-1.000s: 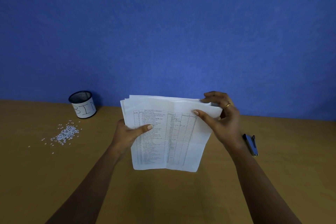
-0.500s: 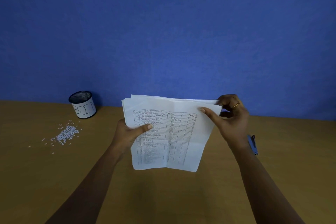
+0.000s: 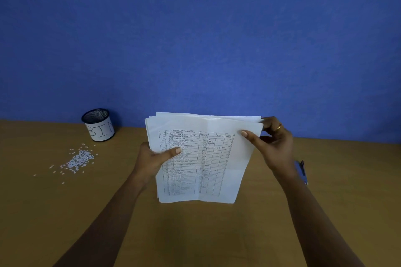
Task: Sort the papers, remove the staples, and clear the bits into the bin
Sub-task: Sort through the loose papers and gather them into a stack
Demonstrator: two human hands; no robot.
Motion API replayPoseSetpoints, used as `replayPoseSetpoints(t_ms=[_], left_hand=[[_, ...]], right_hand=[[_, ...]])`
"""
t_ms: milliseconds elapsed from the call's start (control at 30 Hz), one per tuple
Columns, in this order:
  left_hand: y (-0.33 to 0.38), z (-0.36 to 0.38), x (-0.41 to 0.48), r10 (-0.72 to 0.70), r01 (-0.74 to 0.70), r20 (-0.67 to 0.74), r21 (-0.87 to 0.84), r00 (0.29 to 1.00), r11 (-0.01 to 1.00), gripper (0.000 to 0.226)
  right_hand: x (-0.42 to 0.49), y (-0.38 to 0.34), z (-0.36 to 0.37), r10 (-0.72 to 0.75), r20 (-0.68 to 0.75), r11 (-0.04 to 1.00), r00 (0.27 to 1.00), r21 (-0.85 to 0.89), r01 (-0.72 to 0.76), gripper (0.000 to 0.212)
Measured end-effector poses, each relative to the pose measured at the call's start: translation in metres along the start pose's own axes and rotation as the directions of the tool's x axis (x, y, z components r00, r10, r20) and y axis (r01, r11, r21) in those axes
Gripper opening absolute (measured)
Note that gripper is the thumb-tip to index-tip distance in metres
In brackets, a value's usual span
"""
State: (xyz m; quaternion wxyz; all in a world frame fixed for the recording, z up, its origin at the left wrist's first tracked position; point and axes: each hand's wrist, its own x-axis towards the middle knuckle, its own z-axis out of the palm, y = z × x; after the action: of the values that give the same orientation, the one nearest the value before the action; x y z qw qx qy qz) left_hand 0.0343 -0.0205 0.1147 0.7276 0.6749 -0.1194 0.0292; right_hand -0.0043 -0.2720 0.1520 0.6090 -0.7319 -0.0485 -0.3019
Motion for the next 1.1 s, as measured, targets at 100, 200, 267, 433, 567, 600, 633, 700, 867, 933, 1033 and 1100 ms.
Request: replayPoseSetpoints(t_ms=[100,200,267,433,567,600,633,700,867,933,1033,1100], left_hand=[[0.001,0.001,0.0,-0.005,0.005,0.003,-0.005,1.0,1.0,0.031],[0.001,0.001,0.0,-0.016,0.016,0.029,-0.015,0.999,1.0,0.03],[0.003,0.001,0.0,-0.016,0.017,0.063,-0.011,0.998,1.0,0.03],[0.004,0.002,0.001,-0.006,0.009,0.08,-0.028,0.997,1.0,0.029],[0.003,-0.002,0.002,-0.01,0.016,0.048,-0.124,0.999,0.992,0.032],[0.002,-0.002,0.002,-0.016,0.023,0.061,-0.127,0.998,0.992,0.041],[0.002,-0.002,0.003,-0.028,0.036,0.067,-0.121,0.997,0.992,0.043],[0.0,-0.002,0.002,-0.048,0.056,0.076,-0.103,0.996,0.993,0.032],[-0.01,-0.001,-0.002,-0.103,0.108,0.098,-0.046,0.99,0.993,0.028],[-0.014,0.001,-0.004,-0.111,0.114,0.084,-0.031,0.99,0.993,0.027],[-0.016,0.003,-0.005,-0.092,0.094,0.041,-0.034,0.995,0.995,0.024],[-0.016,0.004,-0.006,-0.085,0.085,0.001,-0.056,0.996,0.995,0.023]], right_hand=[[-0.003,0.004,0.0,0.068,-0.032,0.988,0.997,0.138,-0.063,0.054],[-0.01,0.007,0.003,0.155,0.003,0.948,0.988,0.283,-0.15,0.058],[-0.015,0.006,0.008,0.209,0.038,0.926,0.977,0.315,-0.21,0.051],[-0.015,0.002,0.022,0.23,0.135,0.938,0.964,0.233,-0.257,0.038],[-0.013,-0.001,0.023,0.223,0.154,0.935,0.963,0.244,-0.255,0.028],[-0.013,0.001,0.023,0.229,0.152,0.934,0.962,0.245,-0.261,0.029],[-0.013,0.003,0.022,0.238,0.151,0.931,0.959,0.246,-0.27,0.031],[-0.015,0.006,0.022,0.248,0.151,0.927,0.957,0.249,-0.28,0.035],[-0.027,0.029,0.019,0.295,0.183,0.918,0.938,0.217,-0.332,0.024],[-0.036,0.042,0.019,0.33,0.212,0.908,0.92,0.195,-0.37,0.027],[-0.05,0.062,0.017,0.39,0.257,0.891,0.884,0.137,-0.433,0.03],[-0.059,0.073,0.014,0.44,0.263,0.877,0.859,0.083,-0.474,0.023]])
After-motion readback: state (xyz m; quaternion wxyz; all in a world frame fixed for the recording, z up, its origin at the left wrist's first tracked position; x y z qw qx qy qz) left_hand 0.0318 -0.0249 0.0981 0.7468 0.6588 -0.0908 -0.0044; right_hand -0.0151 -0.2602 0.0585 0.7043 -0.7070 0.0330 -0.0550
